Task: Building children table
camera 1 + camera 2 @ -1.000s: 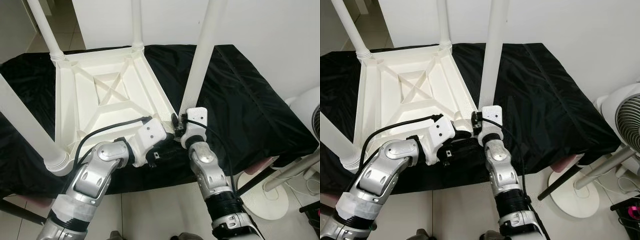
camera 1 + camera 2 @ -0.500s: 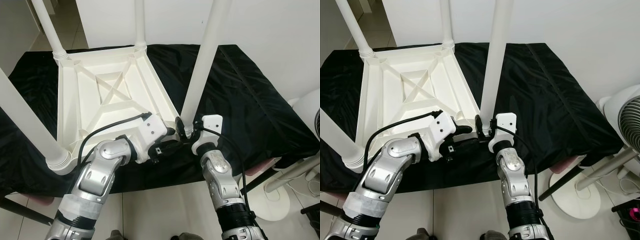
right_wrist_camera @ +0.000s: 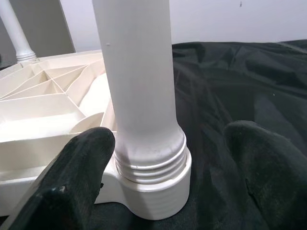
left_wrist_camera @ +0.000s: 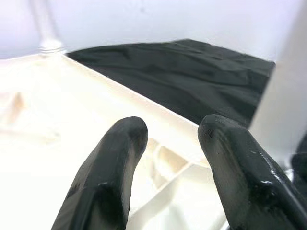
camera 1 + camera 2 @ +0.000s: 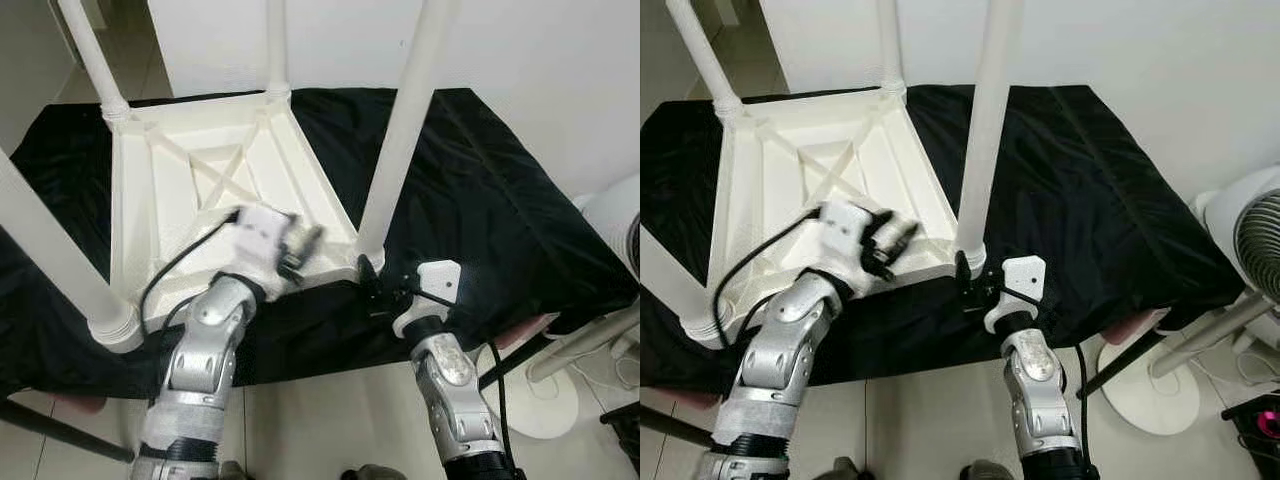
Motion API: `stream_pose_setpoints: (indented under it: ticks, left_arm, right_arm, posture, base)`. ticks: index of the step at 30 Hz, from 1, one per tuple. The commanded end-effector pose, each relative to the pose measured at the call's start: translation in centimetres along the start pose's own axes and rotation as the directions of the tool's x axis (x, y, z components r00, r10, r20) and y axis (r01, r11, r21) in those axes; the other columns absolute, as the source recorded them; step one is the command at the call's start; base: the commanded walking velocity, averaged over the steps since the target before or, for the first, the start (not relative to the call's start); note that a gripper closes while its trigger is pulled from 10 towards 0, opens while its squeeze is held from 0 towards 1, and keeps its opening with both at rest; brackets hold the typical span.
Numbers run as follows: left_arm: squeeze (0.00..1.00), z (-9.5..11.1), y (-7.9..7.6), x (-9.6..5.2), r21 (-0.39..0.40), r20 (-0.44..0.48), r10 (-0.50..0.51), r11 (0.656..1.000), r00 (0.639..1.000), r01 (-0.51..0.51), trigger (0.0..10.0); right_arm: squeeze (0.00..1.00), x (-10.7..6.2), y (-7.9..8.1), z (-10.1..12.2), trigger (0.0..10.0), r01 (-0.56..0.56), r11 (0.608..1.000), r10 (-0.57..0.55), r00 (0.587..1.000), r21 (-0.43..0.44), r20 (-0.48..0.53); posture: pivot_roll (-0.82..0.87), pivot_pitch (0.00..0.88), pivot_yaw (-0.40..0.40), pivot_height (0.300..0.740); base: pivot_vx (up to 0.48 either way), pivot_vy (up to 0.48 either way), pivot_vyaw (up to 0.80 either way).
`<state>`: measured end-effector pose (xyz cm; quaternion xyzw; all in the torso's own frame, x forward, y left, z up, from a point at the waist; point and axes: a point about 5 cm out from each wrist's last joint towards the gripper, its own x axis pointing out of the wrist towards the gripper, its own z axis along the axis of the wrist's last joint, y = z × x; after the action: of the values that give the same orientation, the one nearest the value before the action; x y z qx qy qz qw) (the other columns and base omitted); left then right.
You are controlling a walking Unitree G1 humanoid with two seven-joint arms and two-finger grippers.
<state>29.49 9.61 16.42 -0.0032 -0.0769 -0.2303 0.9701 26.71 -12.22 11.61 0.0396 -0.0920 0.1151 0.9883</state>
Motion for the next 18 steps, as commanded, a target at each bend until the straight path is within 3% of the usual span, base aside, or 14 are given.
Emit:
stream_pose_setpoints:
  ticks: [1, 8, 13, 15, 18]
  left_arm:
    - [0.00, 0.0, 0.1, -0.1, -0.029, 0.024, 0.064, 0.998, 0.998, -0.064, 10.0]
    - [0.00, 0.0, 0.1, -0.1, -0.048, 0.051, 0.084, 0.996, 0.995, -0.081, 10.0]
    - [0.00, 0.4, 0.9, 0.8, -0.046, 0.063, 0.173, 0.984, 0.983, -0.170, 10.0]
    - [0.00, 0.6, 0.9, 0.8, -0.033, 0.067, 0.172, 0.985, 0.983, -0.170, 10.0]
    - [0.00, 0.1, 0.0, 0.0, -0.041, 0.032, 0.059, 0.998, 0.998, -0.057, 10.0]
  right_arm:
    - [0.00, -0.2, 0.1, 0.2, 10.0, -0.003, 1.000, 0.002, 1.000, 0.004, 0.014]
    - [0.00, -0.1, 0.3, 0.2, 10.0, -0.032, 0.999, 0.031, 0.999, 0.008, 0.015]
    - [0.00, 0.3, -0.3, 0.4, 10.0, -0.081, 0.996, 0.082, 0.997, -0.020, 0.013]
    - [0.00, 0.4, -0.6, 0.5, 10.0, -0.076, 0.997, 0.076, 0.997, -0.020, 0.016]
    - [0.00, -0.1, -0.8, 0.4, 10.0, -0.088, 0.996, 0.088, 0.996, -0.023, 0.007]
  posture:
    - [-0.13, 0.038, 0.024, 0.740]
    - [-0.14, 0.040, 0.025, 0.740]
    - [-0.14, 0.045, 0.029, 0.740]
    - [-0.13, 0.044, 0.028, 0.740]
    - [-0.11, 0.042, 0.024, 0.740]
  base:
    - [0.000, 0.000, 0.00]
    - [0.000, 0.000, 0.00]
    - [0.000, 0.000, 0.00]
    - [0.000, 0.000, 0.00]
    - [0.000, 0.000, 0.00]
